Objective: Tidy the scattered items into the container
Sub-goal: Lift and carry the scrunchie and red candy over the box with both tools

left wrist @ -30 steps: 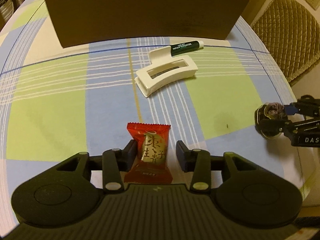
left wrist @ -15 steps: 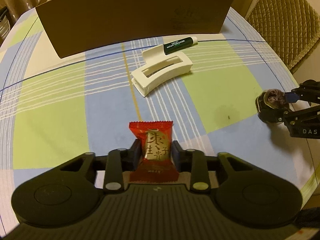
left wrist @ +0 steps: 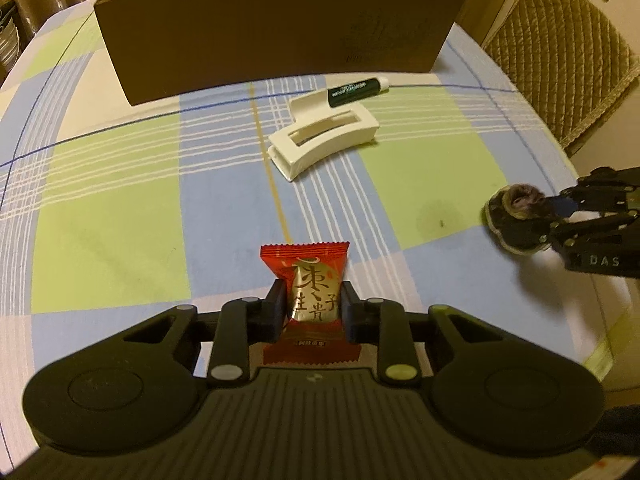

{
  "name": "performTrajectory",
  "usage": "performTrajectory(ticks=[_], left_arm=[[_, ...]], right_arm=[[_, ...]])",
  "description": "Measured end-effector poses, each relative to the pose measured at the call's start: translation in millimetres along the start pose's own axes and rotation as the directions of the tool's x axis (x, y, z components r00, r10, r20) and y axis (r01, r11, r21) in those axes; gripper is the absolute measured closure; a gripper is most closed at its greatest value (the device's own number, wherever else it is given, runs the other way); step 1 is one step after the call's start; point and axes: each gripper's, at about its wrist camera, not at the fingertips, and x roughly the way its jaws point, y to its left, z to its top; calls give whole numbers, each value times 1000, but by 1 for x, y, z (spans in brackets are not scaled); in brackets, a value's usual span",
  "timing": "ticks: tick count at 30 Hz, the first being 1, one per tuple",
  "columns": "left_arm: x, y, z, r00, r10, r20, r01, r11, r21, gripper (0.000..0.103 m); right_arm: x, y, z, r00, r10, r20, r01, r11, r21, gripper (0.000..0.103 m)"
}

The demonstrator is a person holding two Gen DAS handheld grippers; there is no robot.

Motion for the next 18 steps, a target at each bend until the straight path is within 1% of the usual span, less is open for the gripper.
performTrajectory(ticks=[6,9,14,18], left_arm=[[-18,1,3,999,-11,31,12,1000,-3,80],[-27,1,7,999,-16,48,16,1000,-5,80],[-42,3,20,995,-38,89,39,999,-5,80],[-53,5,39,990,-46,131,45,999,11,80]], right_arm=[[-11,16,15,997,73,26,-72,997,-6,76],[-18,21,25,995,92,51,-91,996,-11,76],[-30,22,46,991,95,99,-94,996,-11,76],[-37,20,69,987,74,142,-71,997,-25,76]])
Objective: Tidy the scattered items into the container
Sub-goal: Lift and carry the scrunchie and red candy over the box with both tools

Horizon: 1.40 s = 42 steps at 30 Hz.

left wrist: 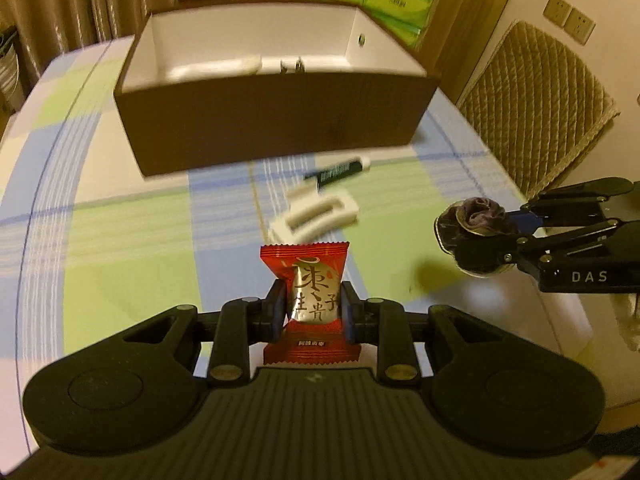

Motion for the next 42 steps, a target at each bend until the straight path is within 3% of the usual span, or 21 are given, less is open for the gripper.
performTrajectory(ticks=[12,21,30,42], left_arm=[[-18,3,84,989,-6,145,-5,997,73,80],[-11,12,141,981,-4,196,-17,995,103,80],[20,39,189,986,-18,167,4,996,86,80],[103,70,219,998,-62,26,61,998,11,80]], right_arm=[[-3,-11,82,992,-22,124,26,999,-36,76],[13,-21,138,985,-25,173,36,998,-60,76],[55,-51,174,989,-27,144,35,998,-50,76],[136,-91,187,998,-57,-22,57,998,-5,76]])
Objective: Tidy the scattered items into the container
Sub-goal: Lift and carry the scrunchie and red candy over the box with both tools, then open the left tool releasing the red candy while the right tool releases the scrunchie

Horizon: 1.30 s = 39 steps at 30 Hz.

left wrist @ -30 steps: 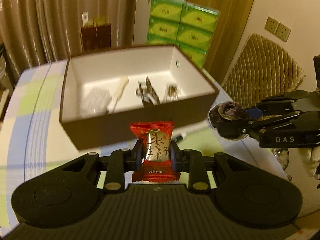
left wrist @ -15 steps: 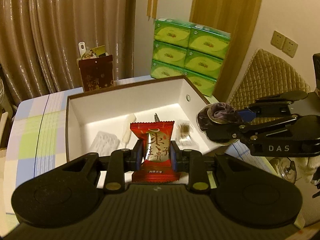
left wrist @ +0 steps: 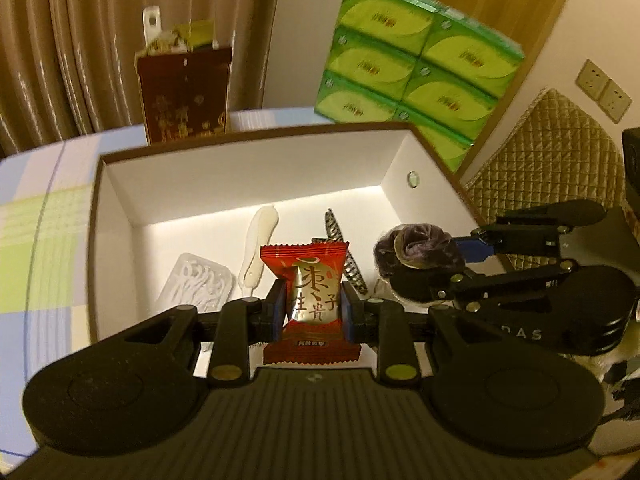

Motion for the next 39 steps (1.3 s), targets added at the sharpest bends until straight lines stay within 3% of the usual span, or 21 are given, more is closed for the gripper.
performTrajectory(ticks=[10,12,28,29,31,32,35,37,39], left_arm=[[49,13,8,998,12,-62,-14,999,-30,79],[54,17,9,997,15,-70,-18,999,-41,72],[54,35,5,994,70,-81,-75,995,-66,70],[53,35,5,994,73,-81,-78,995,-66,70],[52,35,4,994,77,-82,-83,994,-65,68],[52,36,4,993,79,-83,-84,994,-66,67],[50,38,3,993,87,-84,-93,994,-66,57],[49,39,2,992,98,-81,-103,993,-65,43],[47,39,2,992,105,-77,-110,992,-63,41]], right_arm=[[28,-13,8,998,8,-58,-8,1000,16,76],[31,-13,8,998,9,-65,-8,1000,15,76],[45,-7,9,996,-17,-91,16,1000,-8,75],[46,-6,9,996,-29,-90,29,1000,-11,73],[46,-5,9,995,-57,-79,56,998,-20,45],[45,-4,8,995,-70,-68,68,997,-30,39],[40,-4,7,995,-78,-59,75,996,-49,33],[37,-5,5,995,-82,-63,78,995,-58,29],[33,-4,3,994,-81,-68,76,994,-73,27]])
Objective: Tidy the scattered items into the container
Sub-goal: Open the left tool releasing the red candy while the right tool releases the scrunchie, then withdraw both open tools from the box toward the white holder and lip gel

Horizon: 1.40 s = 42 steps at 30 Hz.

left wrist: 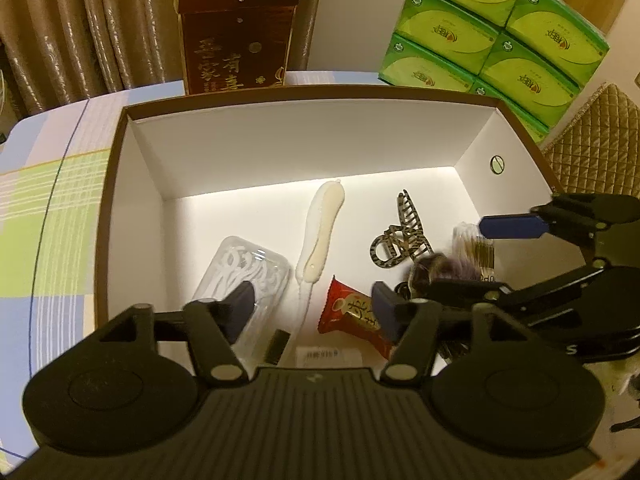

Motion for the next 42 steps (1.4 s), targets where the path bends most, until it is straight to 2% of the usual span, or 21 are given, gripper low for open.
performTrajectory(ticks=[4,10,16,30,42], left_arm=[[-3,0,-1,1000,6,0,-6,1000,1,32],[-10,-5,-4,1000,22,1,-22,1000,17,20],[-18,-11,-8,1000,25,7,-26,999,31,19],[-54,-22,-13,998,27,60,-30,999,41,18],[-95,-33,-31,993,27,115,-33,998,47,17]], right_arm=[[-5,-1,-5,1000,-5,-9,5,1000,-3,20],[-14,-1,-11,1000,-2,-10,2,1000,5,16],[-24,2,-15,1000,0,1,0,1000,6,10],[-59,9,-21,998,-6,57,4,999,32,9],[-96,19,-31,993,-21,116,16,999,48,9]])
